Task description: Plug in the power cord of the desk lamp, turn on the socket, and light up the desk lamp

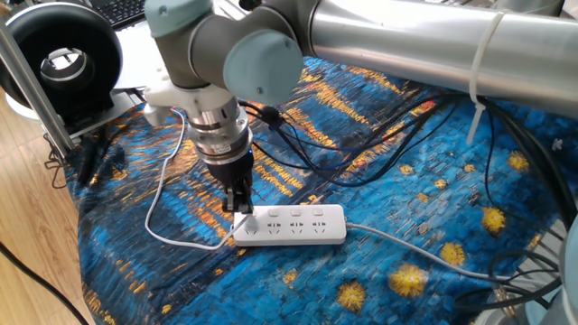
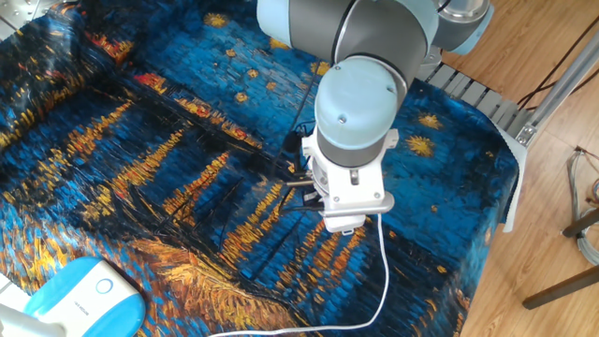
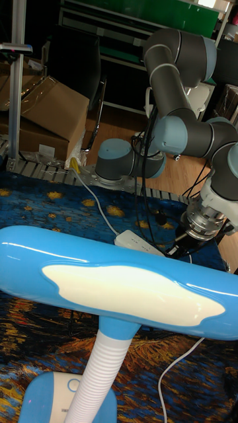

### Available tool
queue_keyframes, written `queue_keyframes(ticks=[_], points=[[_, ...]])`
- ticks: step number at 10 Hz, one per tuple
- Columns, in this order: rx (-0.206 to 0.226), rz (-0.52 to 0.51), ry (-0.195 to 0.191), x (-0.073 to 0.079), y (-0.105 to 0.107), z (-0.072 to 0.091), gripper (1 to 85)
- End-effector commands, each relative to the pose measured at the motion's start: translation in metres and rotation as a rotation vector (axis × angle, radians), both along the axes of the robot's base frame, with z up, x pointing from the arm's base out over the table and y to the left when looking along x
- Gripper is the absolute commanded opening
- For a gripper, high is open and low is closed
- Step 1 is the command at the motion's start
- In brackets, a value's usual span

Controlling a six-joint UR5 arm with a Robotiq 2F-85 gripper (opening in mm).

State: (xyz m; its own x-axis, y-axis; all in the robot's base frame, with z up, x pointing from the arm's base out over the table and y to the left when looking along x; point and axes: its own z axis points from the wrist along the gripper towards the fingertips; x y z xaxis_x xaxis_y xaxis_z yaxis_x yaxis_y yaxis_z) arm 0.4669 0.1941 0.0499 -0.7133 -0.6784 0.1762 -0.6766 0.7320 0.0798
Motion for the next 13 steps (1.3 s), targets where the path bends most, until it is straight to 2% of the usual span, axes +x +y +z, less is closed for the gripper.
queue_keyframes(ticks=[1, 3, 4, 7, 9, 13], points=[[-0.045, 0.012, 0.015, -0.002, -0.011, 0.003, 1.3], [-0.064, 0.032, 0.011, -0.002, -0.022, -0.009, 1.3], [-0.065, 0.036, 0.015, -0.003, -0.023, -0.009, 1.3], [-0.023, 0.004, 0.022, -0.008, -0.003, -0.016, 1.3], [-0.060, 0.011, 0.013, -0.006, -0.010, -0.020, 1.3], [-0.059, 0.009, 0.013, -0.007, -0.010, -0.025, 1.3]])
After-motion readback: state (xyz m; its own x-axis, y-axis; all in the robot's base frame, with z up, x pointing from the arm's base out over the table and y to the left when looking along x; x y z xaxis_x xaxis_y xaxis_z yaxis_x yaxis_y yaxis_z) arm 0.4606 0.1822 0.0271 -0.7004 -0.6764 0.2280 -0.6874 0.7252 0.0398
